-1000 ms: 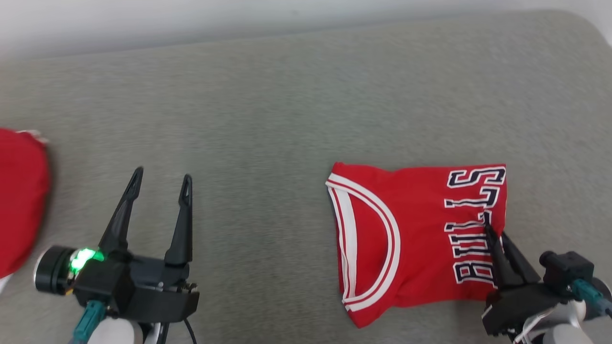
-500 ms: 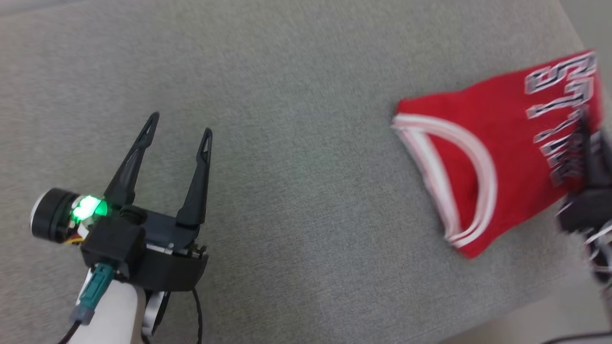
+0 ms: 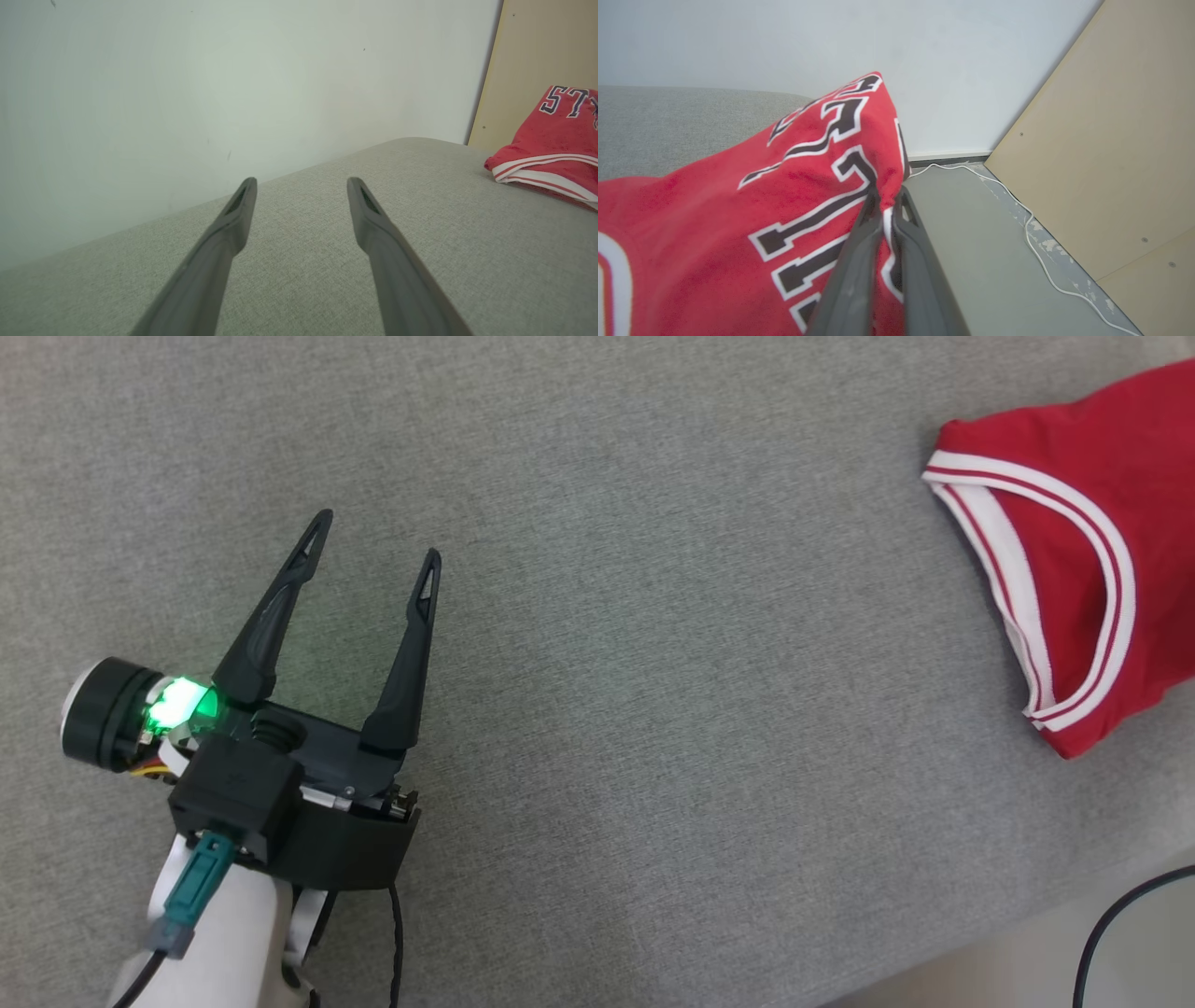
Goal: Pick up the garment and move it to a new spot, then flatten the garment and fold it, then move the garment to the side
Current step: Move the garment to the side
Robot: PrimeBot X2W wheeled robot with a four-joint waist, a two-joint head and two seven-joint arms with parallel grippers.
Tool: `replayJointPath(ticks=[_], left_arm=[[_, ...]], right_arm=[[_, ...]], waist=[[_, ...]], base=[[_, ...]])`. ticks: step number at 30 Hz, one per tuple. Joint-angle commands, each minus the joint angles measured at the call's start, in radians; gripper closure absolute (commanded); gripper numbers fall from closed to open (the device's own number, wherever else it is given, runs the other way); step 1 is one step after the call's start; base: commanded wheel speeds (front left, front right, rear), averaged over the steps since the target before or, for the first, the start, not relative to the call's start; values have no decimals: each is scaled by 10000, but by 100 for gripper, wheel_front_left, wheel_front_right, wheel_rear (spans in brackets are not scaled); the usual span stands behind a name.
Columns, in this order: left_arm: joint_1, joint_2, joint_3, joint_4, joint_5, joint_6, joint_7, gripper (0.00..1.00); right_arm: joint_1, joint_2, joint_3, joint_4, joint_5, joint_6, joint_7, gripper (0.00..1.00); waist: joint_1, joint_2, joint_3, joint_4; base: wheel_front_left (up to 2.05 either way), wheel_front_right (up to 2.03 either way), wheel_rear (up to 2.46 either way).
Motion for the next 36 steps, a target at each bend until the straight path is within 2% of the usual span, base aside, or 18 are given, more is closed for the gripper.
replayJointPath(ticks=[1, 2, 3, 7, 10, 18, 26, 36], left_arm=[[-110, 35, -39, -41, 62, 29, 16, 0], [-134, 21, -66, -30, 58, 31, 16, 0], [-153, 11, -79, -13, 51, 39, 0, 0], [-133, -40, -113, 78, -4, 111, -129, 0], [32, -33, -61, 171, -89, 177, -224, 0], [662, -37, 281, 364, -373, 570, -446, 0], [1339, -145, 644, 591, -796, 905, -666, 0], [2229, -220, 928, 1086, -1272, 1026, -841, 0]], right_arm=[[-103, -53, -29, 184, 1, -14, -39, 86], [-234, -67, -121, 386, -43, -14, -39, 55], [-292, -6, -203, 679, 5, -14, -36, 0], [-491, 9, -469, 1037, -141, -14, -34, 0], [-376, 148, -652, 700, -190, -14, -35, 0], [1116, 1271, -1467, -2628, -73, -14, -36, 0], [3034, 2080, -1271, -5476, -568, -12, -35, 0], [4858, 3065, -394, -6654, -988, -14, 344, 0]], waist=[[-2, -2, 84, 93], [-2, -2, 103, 127], [-2, -2, 106, 155], [-2, -2, -10, 235], [-2, -2, -224, 253], [-2, -2, -1151, 595], [-2, -2, -2067, 1474], [-2, -2, -3092, 2271]], base=[[0, 0, 0], [0, 0, 0], [0, 0, 0], [0, 0, 0], [0, 0, 0], [0, 0, 0], [0, 0, 0], [0, 0, 0]])
